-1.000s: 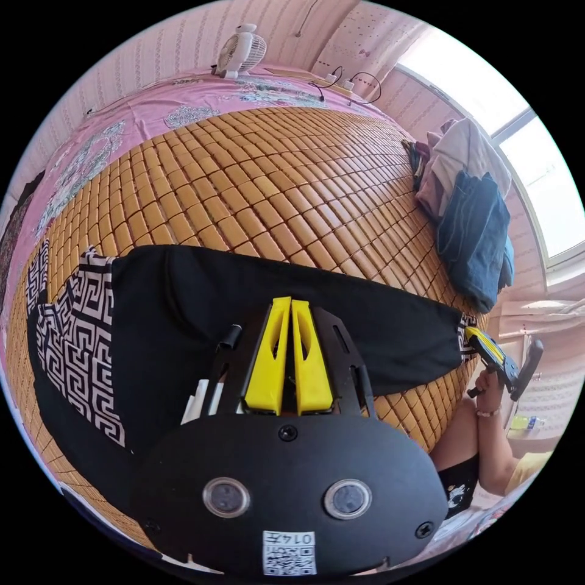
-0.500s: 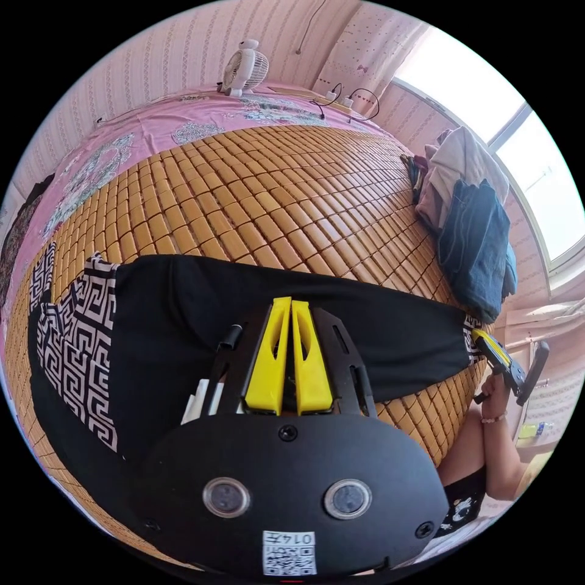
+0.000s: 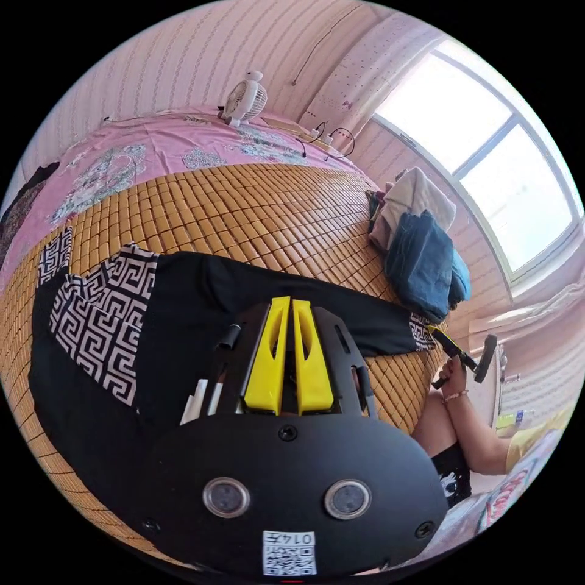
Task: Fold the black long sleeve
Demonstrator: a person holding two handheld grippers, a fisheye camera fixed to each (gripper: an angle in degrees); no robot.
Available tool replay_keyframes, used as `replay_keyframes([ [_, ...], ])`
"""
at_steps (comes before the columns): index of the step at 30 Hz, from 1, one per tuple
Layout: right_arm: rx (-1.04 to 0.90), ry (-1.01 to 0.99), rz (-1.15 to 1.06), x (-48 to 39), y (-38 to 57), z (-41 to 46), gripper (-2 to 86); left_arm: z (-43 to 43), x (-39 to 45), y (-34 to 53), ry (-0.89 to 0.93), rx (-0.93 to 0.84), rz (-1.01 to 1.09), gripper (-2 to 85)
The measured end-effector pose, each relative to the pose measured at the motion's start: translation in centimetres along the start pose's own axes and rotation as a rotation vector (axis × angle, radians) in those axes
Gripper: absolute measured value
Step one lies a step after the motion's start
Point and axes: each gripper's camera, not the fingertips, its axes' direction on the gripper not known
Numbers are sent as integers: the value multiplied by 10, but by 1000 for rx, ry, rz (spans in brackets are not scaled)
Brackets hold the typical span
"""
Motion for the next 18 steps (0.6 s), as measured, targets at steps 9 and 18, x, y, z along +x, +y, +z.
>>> replay_keyframes([
  [9, 21, -17, -62, -52, -6, -33, 44, -127, -9, 197, -181, -105, -111, -10],
  [18, -307, -467, -750, -318, -15, -6, 67, -186, -33, 307, -266, -12, -404, -10],
])
